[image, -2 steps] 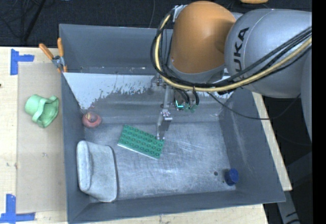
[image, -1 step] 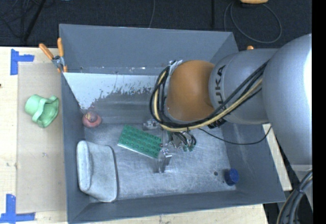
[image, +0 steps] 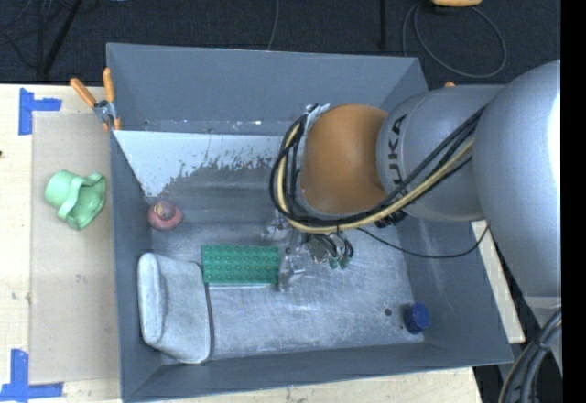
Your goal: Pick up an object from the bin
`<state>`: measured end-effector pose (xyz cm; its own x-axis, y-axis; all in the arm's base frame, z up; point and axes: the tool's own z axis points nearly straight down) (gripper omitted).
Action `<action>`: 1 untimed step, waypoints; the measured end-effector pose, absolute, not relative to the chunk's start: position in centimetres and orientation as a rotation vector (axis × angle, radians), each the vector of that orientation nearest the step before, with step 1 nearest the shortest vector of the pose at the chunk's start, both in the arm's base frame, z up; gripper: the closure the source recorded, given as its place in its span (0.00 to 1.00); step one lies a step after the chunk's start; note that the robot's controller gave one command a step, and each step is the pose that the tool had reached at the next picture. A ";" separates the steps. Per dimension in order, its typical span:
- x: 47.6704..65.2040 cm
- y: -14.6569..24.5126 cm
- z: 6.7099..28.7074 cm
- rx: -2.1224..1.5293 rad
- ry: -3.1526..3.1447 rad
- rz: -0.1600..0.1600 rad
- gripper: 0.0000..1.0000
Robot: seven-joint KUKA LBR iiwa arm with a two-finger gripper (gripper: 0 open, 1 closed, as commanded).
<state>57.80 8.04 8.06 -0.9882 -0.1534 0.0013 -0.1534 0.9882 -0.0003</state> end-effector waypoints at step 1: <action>58.9 8.0 20.9 0.333 -3.133 -0.001 1.00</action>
Offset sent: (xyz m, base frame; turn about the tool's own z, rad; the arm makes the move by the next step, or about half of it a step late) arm 0.0091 -0.0009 0.1238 -0.0586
